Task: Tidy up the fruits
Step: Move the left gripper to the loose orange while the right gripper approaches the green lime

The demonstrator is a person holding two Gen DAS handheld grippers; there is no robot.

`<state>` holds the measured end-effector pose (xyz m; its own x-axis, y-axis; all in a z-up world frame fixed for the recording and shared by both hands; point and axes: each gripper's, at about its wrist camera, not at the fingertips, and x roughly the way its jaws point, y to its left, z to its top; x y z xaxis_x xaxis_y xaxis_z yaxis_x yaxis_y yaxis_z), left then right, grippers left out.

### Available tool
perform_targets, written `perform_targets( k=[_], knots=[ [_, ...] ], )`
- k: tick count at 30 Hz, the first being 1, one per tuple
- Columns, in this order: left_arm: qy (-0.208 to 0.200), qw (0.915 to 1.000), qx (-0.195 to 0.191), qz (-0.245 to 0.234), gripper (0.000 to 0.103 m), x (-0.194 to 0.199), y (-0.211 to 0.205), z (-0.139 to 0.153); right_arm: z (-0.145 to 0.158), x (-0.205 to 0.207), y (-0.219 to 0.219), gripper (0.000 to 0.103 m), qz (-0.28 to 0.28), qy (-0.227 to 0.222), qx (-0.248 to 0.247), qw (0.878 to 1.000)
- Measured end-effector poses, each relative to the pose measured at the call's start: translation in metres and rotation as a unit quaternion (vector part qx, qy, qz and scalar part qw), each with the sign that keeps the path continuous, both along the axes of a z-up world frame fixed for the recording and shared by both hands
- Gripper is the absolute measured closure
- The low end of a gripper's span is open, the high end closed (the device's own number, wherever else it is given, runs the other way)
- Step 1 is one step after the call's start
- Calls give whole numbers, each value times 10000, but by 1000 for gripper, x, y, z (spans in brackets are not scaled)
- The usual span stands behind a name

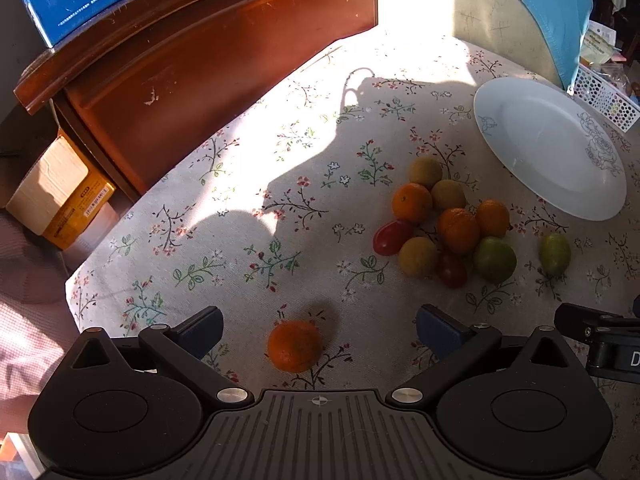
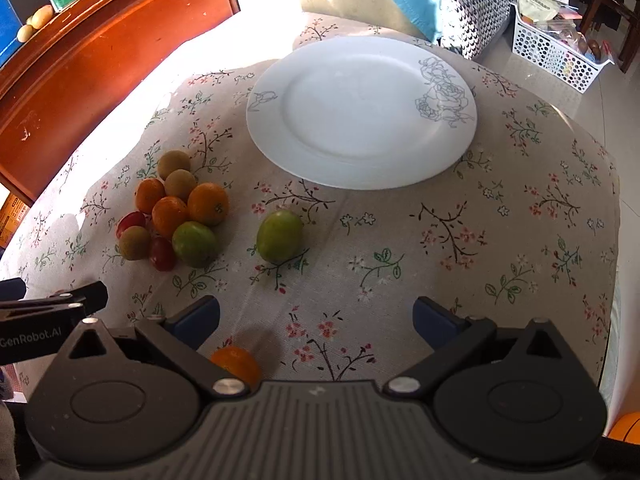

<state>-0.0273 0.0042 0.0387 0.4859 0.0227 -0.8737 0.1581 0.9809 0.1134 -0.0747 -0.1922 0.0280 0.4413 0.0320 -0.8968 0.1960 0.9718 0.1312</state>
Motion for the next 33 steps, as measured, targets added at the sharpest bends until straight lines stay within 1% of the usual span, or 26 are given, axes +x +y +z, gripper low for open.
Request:
perform_targets(
  k=[1,2,4,8,11,16,23,26,33],
  knots=[
    [-30,10000,12,6,0,-3,-1,2,4,-2,1,1,-3,23,-179,9998],
    [-45,10000,4,18,0,-4,0,4,9,-3,1,1,-32,-50,-398,9992],
    [-43,9999,-62,69,0,-6,1,6,12,-4,3,1,-102,-80,-569,9983],
    [-59,9999,-40,105,0,-8,-3,5,8,-1,-1,1,-150,-12,-399,9991],
    [-26,9999,-67,107,0,-9,-4,3,7,1,6,1,-85,80,-499,9987],
    [-40,10000,-22,61,0,-11,-11,1,4,2,18,1,18,55,-613,9981],
    [-56,9999,82,44,0,-12,-12,-2,3,2,21,1,7,45,-726,9974],
    [-70,9999,139,50,0,-12,-12,-3,2,3,23,1,8,60,-733,9973],
    [-39,9999,113,87,1,-12,-9,-4,1,4,24,1,24,85,-697,9975]
  ],
)
